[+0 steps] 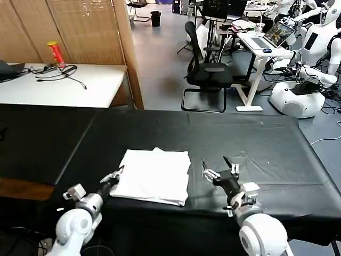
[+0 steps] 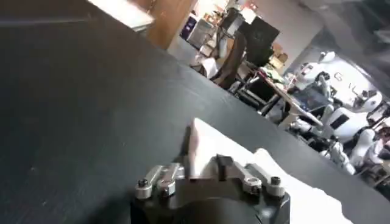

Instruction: Fold and organize the clothes.

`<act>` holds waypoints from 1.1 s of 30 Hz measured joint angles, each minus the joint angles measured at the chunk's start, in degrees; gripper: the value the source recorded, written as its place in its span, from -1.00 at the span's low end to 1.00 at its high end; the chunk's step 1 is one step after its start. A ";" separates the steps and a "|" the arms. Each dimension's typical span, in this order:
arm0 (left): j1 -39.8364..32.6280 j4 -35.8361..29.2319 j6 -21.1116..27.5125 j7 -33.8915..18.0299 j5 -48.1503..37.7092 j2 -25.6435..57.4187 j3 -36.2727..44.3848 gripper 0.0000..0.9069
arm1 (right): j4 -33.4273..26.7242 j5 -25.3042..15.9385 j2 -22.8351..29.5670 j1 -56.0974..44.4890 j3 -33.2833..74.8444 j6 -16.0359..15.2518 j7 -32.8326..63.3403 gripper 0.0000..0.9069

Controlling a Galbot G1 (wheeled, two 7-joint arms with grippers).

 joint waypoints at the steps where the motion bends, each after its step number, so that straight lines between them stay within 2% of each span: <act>1: 0.00 -0.37 -0.10 0.40 1.61 0.23 -0.01 -1.00 | 0.00 0.00 -0.01 -0.17 0.27 0.01 0.00 0.94; 6: 0.08 -3.12 0.37 1.72 14.87 3.45 -0.74 -1.00 | 0.12 0.17 -0.42 -0.65 1.59 0.01 0.01 0.94; 10: -0.67 -5.59 0.94 1.61 20.22 8.35 -2.76 -1.00 | -0.50 0.24 -0.45 -0.41 2.13 0.00 0.06 0.94; 23: 1.05 -11.98 1.83 1.32 23.26 30.38 -13.87 -1.00 | -1.70 0.12 0.77 0.02 1.19 0.18 0.18 0.94; 27: 0.63 -15.62 2.94 -1.32 21.97 31.84 -13.95 -1.00 | -1.56 -0.14 1.28 -0.57 0.71 0.52 0.17 0.94; 31: -0.23 -17.51 2.33 -3.11 23.69 28.94 -8.56 -1.00 | -0.71 -1.01 1.37 -1.58 0.45 0.66 0.09 0.94; 32: -0.56 -17.51 1.96 -3.22 24.59 27.55 -6.56 0.20 | -0.50 -1.20 1.37 -1.78 0.42 0.65 0.07 0.94; 33: -0.87 -17.36 1.66 -3.33 25.62 25.95 -4.29 0.94 | -0.33 -1.26 1.33 -1.97 0.42 0.60 0.08 0.94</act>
